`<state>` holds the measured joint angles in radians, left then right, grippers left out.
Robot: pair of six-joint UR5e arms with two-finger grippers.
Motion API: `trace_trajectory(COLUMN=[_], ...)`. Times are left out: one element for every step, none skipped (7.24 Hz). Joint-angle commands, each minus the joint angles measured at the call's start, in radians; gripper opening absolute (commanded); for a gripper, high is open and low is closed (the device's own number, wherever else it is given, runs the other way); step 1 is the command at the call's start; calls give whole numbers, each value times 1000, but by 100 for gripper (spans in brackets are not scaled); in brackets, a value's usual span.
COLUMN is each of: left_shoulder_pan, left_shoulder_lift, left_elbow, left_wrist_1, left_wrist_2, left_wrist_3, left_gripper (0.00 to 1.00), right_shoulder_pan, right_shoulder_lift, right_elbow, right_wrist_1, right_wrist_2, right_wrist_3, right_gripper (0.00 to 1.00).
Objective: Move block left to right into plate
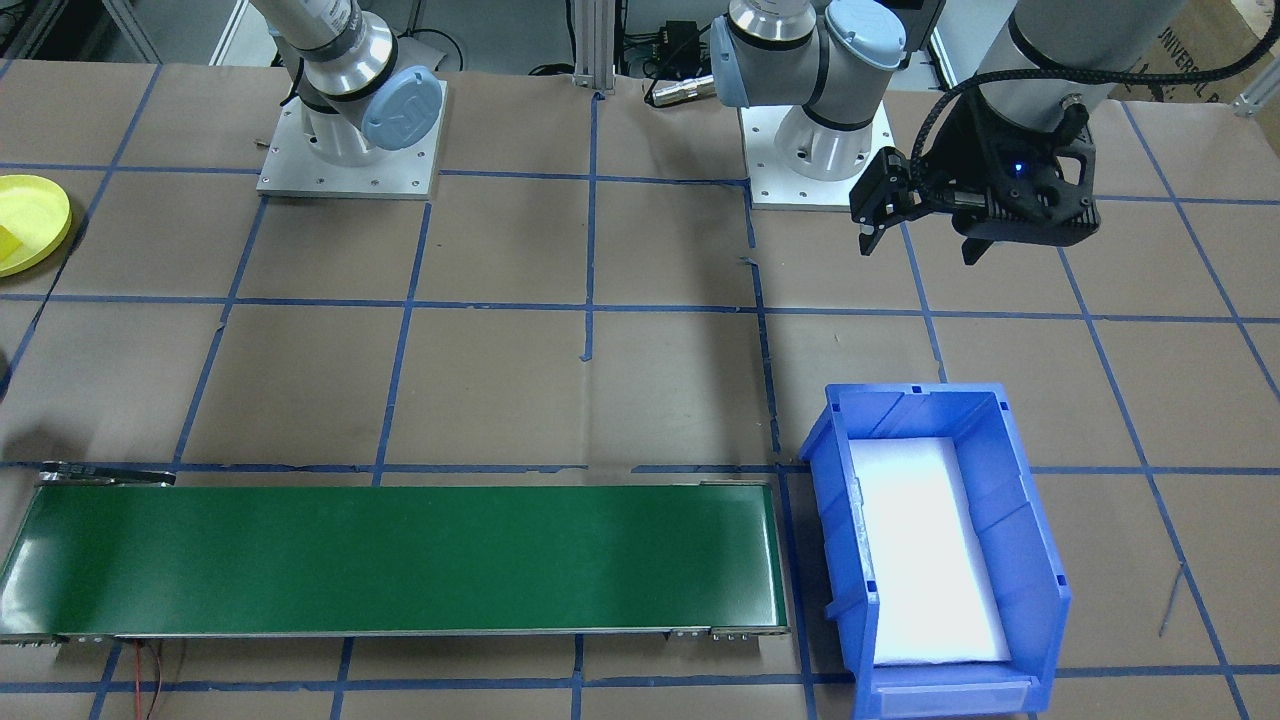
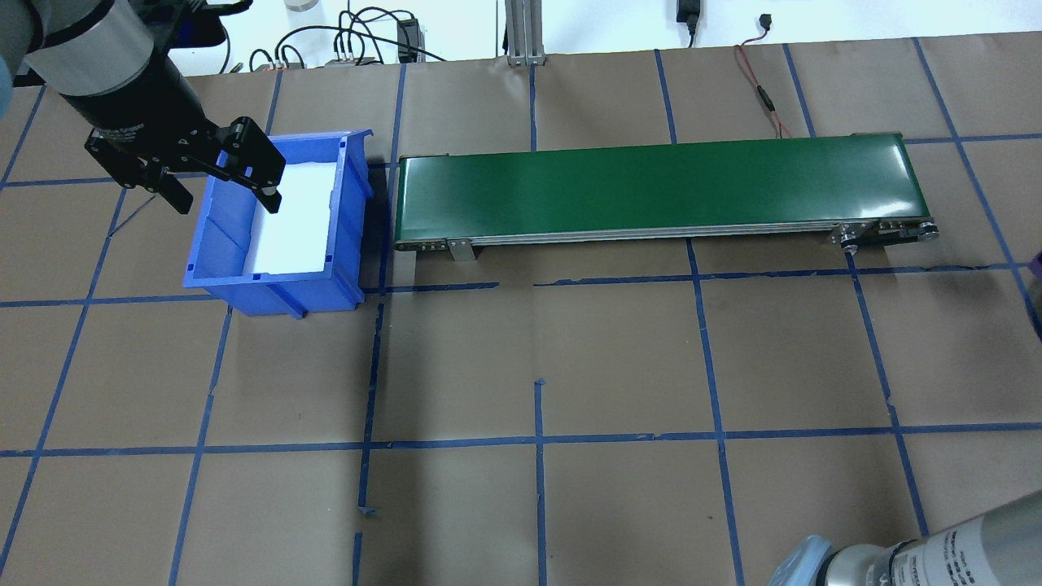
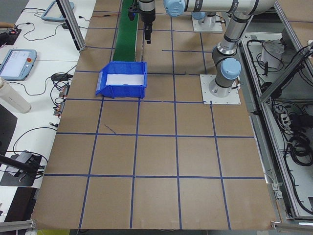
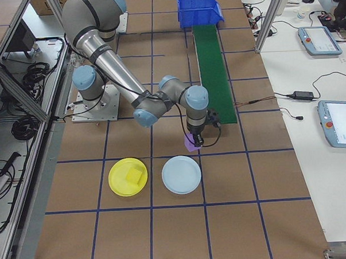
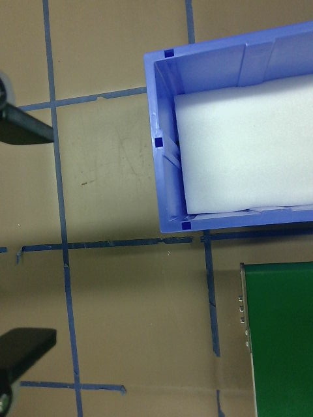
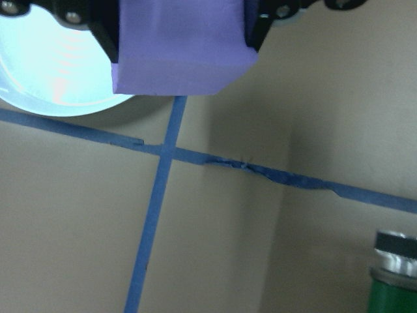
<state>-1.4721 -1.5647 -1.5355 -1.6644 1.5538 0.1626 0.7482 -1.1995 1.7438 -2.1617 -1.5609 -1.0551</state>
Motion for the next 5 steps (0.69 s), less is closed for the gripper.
trace_trajectory(left_shoulder_pan=[-2,-4,-2,-4,-2], left_shoulder_lift=[0,0,0,0,0], left_elbow=[1,0,-5,-8,-8], left_wrist_1=[0,0,21,28,26], left_wrist_2=[0,2,3,6,6], left_wrist_3=[0,0,0,-2,-2], left_gripper=[100,100,100,100,100], right_shoulder_pan=[-88,-101,-105,-105,-105], right_shoulder_lift=[43,44,44,44,46], right_elbow=[3,0,0,0,2], right_wrist_1=[-58,-87,-99,-99,-99], right_wrist_2=[1,-8,-10,2,-5], right_wrist_3=[-71,-92,-108,-109,-108], right_gripper=[40,43,53,100,100])
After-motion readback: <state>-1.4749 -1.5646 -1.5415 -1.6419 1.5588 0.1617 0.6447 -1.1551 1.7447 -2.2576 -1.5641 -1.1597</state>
